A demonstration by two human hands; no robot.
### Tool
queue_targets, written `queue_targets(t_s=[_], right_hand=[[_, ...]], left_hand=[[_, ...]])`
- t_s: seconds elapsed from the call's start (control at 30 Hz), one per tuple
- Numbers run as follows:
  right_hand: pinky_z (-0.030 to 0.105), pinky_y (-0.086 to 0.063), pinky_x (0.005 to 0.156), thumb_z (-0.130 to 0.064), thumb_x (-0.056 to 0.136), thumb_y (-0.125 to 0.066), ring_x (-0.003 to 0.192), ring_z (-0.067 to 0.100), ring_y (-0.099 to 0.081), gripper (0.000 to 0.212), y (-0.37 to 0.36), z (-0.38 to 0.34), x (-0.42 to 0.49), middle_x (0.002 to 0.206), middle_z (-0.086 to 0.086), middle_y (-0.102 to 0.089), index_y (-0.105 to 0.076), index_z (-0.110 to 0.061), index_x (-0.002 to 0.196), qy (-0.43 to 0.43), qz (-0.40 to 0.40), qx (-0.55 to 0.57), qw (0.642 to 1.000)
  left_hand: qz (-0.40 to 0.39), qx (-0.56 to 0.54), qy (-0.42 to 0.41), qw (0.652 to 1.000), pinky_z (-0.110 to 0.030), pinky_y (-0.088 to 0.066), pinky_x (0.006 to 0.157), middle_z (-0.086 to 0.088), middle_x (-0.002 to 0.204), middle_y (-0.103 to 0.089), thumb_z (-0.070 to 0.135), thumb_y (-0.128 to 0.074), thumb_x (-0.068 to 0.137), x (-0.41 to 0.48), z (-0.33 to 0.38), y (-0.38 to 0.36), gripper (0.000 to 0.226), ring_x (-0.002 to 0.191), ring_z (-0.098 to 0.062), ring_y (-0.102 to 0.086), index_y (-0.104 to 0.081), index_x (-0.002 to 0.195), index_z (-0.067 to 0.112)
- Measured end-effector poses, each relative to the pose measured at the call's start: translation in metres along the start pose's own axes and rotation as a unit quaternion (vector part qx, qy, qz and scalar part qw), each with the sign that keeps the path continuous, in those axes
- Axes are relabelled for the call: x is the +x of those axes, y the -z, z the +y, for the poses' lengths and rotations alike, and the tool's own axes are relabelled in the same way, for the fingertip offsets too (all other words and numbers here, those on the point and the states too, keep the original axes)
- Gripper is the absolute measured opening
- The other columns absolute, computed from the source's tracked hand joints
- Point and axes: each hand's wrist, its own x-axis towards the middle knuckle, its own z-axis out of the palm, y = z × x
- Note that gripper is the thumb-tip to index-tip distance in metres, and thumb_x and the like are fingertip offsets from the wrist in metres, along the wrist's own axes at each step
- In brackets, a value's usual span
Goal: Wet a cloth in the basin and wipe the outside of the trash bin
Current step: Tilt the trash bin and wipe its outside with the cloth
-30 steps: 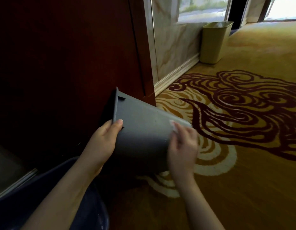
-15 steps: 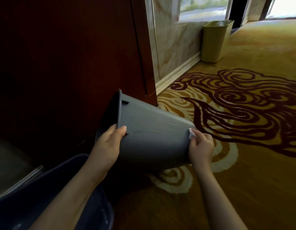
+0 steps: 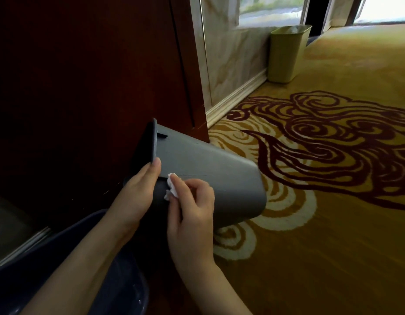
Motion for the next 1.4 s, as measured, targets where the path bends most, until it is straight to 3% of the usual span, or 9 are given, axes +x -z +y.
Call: queue_targets(t_s=[0.2, 0.43, 0.63, 0.8, 0.93, 1.0, 1.1, 1.3, 1.4], right_hand=[[0.029, -0.037, 0.086, -0.03, 0.092, -0.038, 0.104, 0.015, -0.045, 0.037, 0.007, 0.012, 0.023, 0.115, 0.002, -0.052, -0.056, -0.024, 0.124, 0.001, -0.051, -0.056, 0.997], [0.028, -0.038, 0.085, -0.021, 0.089, -0.042, 0.099, 0.013, -0.049, 0.034, 0.008, 0.018, 0.025, 0.109, 0.0, -0.056, -0.057, -0.021, 0.119, 0.043, -0.05, -0.043, 0.997], [0.03, -0.041, 0.09, -0.014, 0.092, -0.047, 0.106, 0.015, -0.048, 0.029, 0.031, 0.118, 0.02, 0.111, 0.003, -0.055, -0.06, -0.016, 0.118, -0.171, 0.039, -0.087, 0.981], [0.024, -0.032, 0.084, -0.011, 0.095, -0.045, 0.107, 0.019, -0.044, 0.03, 0.05, 0.161, 0.03, 0.115, 0.012, -0.054, -0.058, -0.011, 0.122, -0.278, 0.052, -0.123, 0.951], [0.02, -0.037, 0.087, -0.016, 0.091, -0.045, 0.108, 0.01, -0.044, 0.035, 0.036, 0.102, 0.03, 0.118, 0.005, -0.052, -0.056, -0.019, 0.124, -0.178, 0.078, -0.083, 0.977], [0.014, -0.039, 0.085, -0.02, 0.09, -0.044, 0.103, 0.002, -0.043, 0.034, 0.018, 0.055, 0.023, 0.114, 0.001, -0.052, -0.057, -0.023, 0.121, -0.078, 0.062, -0.028, 0.995], [0.014, -0.038, 0.086, -0.013, 0.089, -0.05, 0.1, 0.007, -0.046, 0.031, -0.006, 0.011, 0.012, 0.107, 0.003, -0.056, -0.06, -0.017, 0.118, 0.021, 0.039, -0.003, 0.999], [0.017, -0.04, 0.087, -0.018, 0.093, -0.048, 0.101, 0.009, -0.049, 0.033, -0.002, 0.04, -0.002, 0.11, 0.003, -0.058, -0.055, -0.017, 0.125, 0.065, 0.039, -0.003, 0.997], [0.008, -0.037, 0.086, -0.019, 0.092, -0.049, 0.096, 0.002, -0.047, 0.029, 0.009, 0.089, -0.002, 0.105, -0.002, -0.055, -0.058, -0.022, 0.12, -0.032, 0.097, 0.002, 0.995]], left_hand=[[0.007, 0.01, -0.01, 1.0, -0.046, -0.048, 0.096, -0.002, 0.106, -0.072, 0.049, -0.04, 0.093, 0.001, 0.004, -0.003, 0.034, 0.1, -0.018, -0.067, -0.066, 0.107, 0.032], [0.015, 0.011, -0.022, 1.0, -0.047, -0.046, 0.098, -0.002, 0.108, -0.071, 0.048, -0.041, 0.093, 0.002, -0.001, 0.0, 0.03, 0.103, -0.019, -0.066, -0.068, 0.1, 0.037], [0.003, -0.009, -0.003, 1.0, -0.04, -0.048, 0.094, 0.003, 0.114, -0.069, 0.053, -0.042, 0.091, 0.005, -0.004, 0.002, 0.036, 0.106, -0.016, -0.064, -0.06, 0.117, 0.037], [0.001, -0.005, -0.007, 1.0, -0.034, -0.05, 0.086, 0.004, 0.111, -0.07, 0.052, -0.042, 0.091, 0.006, -0.001, -0.002, 0.026, 0.102, -0.014, -0.066, -0.063, 0.103, 0.043], [0.009, -0.014, -0.007, 1.0, -0.034, -0.05, 0.084, 0.004, 0.108, -0.07, 0.051, -0.041, 0.092, 0.006, 0.004, -0.006, 0.025, 0.102, -0.015, -0.065, -0.065, 0.089, 0.046], [0.009, -0.012, -0.011, 1.0, -0.038, -0.049, 0.091, 0.0, 0.113, -0.068, 0.05, -0.04, 0.093, 0.005, 0.005, -0.007, 0.027, 0.107, -0.018, -0.063, -0.064, 0.099, 0.04], [0.018, -0.007, -0.018, 1.0, -0.041, -0.049, 0.091, -0.005, 0.108, -0.071, 0.05, -0.041, 0.093, 0.005, 0.003, -0.006, 0.037, 0.103, -0.021, -0.066, -0.065, 0.11, 0.028], [0.011, -0.003, -0.008, 1.0, -0.048, -0.041, 0.102, -0.006, 0.126, -0.061, 0.053, -0.04, 0.091, 0.006, -0.001, -0.001, 0.047, 0.115, -0.021, -0.058, -0.054, 0.127, 0.025], [0.011, -0.02, -0.006, 1.0, -0.043, -0.043, 0.1, -0.001, 0.121, -0.064, 0.051, -0.041, 0.092, 0.007, -0.001, -0.003, 0.04, 0.112, -0.018, -0.06, -0.057, 0.122, 0.03]])
